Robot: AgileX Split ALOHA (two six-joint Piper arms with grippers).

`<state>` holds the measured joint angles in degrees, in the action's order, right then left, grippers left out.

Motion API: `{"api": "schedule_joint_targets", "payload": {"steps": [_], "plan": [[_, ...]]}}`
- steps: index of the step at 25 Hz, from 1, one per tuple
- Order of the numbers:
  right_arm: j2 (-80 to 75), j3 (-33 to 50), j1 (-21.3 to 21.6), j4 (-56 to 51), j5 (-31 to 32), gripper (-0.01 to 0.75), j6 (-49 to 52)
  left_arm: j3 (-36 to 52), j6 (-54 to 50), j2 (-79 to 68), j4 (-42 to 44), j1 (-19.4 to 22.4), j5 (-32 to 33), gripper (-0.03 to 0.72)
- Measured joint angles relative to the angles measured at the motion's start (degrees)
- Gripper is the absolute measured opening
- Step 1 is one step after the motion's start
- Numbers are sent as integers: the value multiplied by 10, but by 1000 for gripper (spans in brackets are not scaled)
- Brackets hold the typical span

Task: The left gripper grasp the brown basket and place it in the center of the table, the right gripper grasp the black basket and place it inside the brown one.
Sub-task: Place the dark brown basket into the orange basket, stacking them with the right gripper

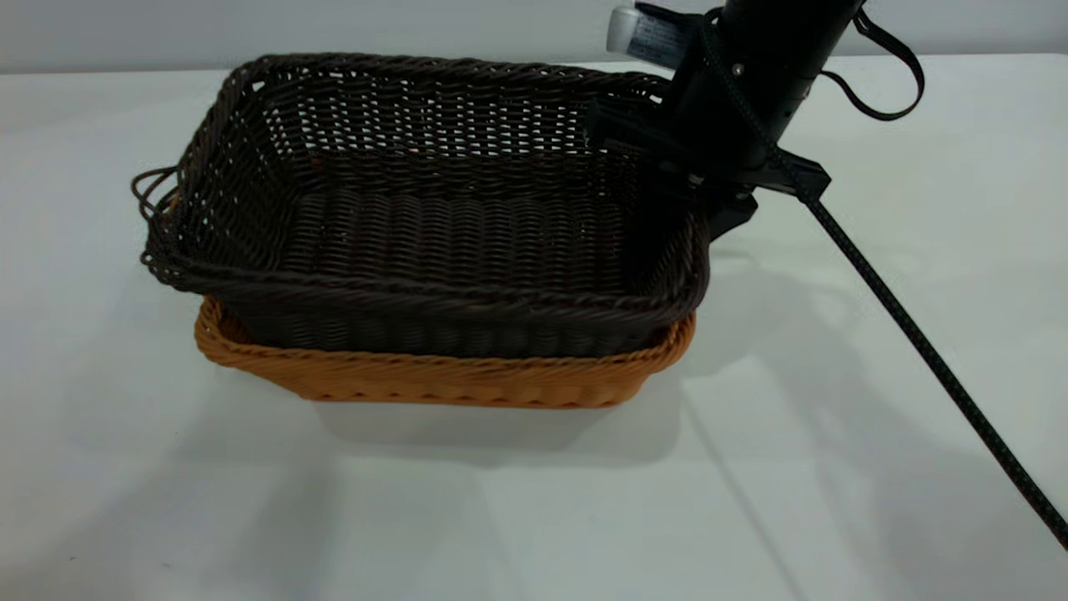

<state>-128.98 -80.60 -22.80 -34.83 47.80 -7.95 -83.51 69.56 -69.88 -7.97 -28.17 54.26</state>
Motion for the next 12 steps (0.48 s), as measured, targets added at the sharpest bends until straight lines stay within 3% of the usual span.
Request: {"api": "schedule_joint_targets", "payload": {"steps": [4,12], "plan": [[0,-1,0,1,1,176,0,0,0,0,0,0,0,403],[11,-63,0,54,93,513,-13,0,-1,1,1,0,0,403]]}}
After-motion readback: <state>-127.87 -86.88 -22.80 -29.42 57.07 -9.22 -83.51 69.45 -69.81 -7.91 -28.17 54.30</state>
